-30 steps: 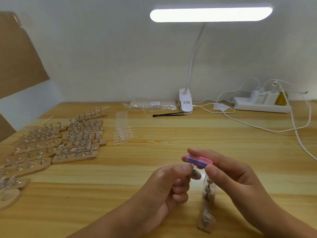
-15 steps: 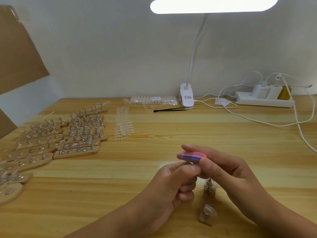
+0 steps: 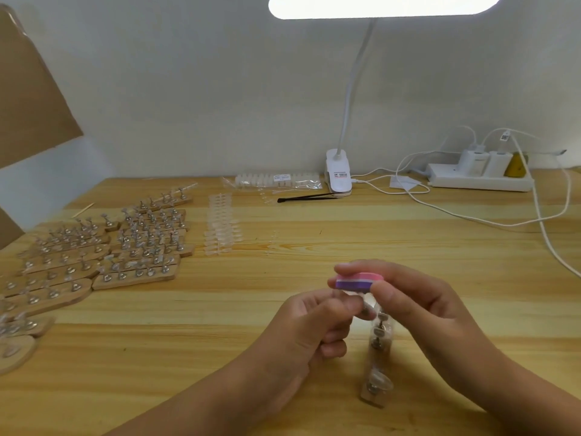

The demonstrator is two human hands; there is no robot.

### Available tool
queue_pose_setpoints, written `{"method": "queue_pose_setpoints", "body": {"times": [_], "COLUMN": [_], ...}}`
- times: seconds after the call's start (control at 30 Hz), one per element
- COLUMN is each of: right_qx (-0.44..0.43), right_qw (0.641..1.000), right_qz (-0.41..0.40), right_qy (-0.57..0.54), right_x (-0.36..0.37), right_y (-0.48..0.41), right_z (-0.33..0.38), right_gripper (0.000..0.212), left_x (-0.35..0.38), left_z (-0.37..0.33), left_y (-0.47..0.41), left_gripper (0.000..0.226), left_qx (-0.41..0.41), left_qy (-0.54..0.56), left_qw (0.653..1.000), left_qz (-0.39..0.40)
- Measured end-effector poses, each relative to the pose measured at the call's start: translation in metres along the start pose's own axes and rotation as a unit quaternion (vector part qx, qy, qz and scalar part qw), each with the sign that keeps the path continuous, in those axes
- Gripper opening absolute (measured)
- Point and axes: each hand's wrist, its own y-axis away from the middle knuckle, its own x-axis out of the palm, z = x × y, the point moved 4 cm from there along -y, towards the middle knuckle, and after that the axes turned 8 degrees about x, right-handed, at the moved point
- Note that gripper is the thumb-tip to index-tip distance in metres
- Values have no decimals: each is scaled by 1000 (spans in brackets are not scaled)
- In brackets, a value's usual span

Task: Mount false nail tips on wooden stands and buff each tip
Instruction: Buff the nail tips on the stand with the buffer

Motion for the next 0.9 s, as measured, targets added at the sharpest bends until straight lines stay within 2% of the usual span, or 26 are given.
{"method": "queue_pose_setpoints", "body": {"times": [0.4,0.57,0.67,0.8,0.9], "right_qx": [11,-21,-31,-72,-104], "right_qw": [999,999,998,993,987], "right_qz": [28,-18,-25,-28,-59], "right_qy": [-10,31,57,85,109], "right_x": [6,-4,-4,-2,-1], "right_y": [1,5,1,1,0], "right_z": [-5,1,1,-1,-1], "right_gripper": [31,34,32,33,34], "left_x": [5,-3,-3,-5,-4], "left_z": [2,1,1,2,2], "left_y": [1,1,2,1,1], "left_gripper": [12,24,22,21,19], "left_qx": [-8,-25,-29,-49,-56], "left_qy": [7,37,42,103,122], "left_qw": [1000,999,998,992,989], "left_qz": [9,-21,-20,-52,-53]}}
